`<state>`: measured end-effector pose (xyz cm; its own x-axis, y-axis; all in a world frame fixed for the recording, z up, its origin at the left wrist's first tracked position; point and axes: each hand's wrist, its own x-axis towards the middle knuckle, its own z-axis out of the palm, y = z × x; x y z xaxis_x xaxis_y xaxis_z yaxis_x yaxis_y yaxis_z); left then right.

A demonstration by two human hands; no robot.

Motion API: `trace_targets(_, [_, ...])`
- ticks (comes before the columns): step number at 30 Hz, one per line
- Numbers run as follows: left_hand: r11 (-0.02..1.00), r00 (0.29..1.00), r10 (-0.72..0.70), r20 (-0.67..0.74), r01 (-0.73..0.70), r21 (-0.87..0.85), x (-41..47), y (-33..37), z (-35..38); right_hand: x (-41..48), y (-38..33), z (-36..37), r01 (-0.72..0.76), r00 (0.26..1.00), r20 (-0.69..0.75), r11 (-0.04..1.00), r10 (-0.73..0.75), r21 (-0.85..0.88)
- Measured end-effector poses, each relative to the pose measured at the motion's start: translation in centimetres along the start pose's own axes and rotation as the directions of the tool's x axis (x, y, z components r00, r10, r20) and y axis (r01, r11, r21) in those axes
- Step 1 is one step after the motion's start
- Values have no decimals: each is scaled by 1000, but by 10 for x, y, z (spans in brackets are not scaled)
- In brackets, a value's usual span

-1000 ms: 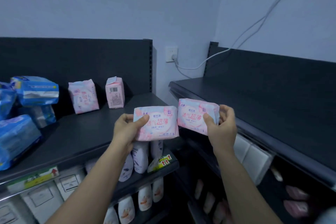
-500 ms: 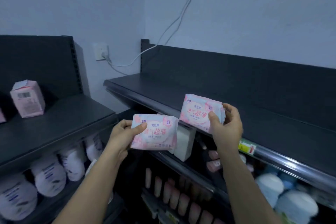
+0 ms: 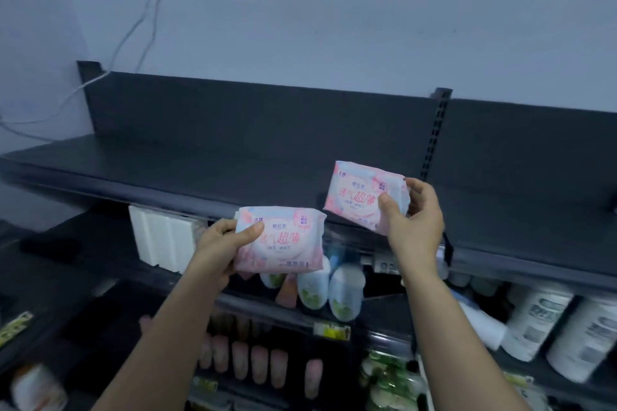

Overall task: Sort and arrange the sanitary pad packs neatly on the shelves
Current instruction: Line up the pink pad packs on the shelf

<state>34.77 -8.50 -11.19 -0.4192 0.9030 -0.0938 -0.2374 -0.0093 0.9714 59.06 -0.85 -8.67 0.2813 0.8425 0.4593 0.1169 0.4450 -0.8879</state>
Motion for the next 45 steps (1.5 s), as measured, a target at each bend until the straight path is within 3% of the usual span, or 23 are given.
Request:
trace_targets(10, [999, 973, -38, 226, 43, -17, -38, -36, 158, 36, 12, -176, -10, 985, -174, 989, -16, -148])
trace_targets(26, [999, 850, -46, 525, 46, 12, -50, -56, 363, 90, 34, -360, -71, 900, -431, 953, -65, -293])
trace_targets(45, [998, 778, -41, 627, 55, -3, -16, -89, 612, 233, 83, -531, -223, 868, -497, 904, 14, -364])
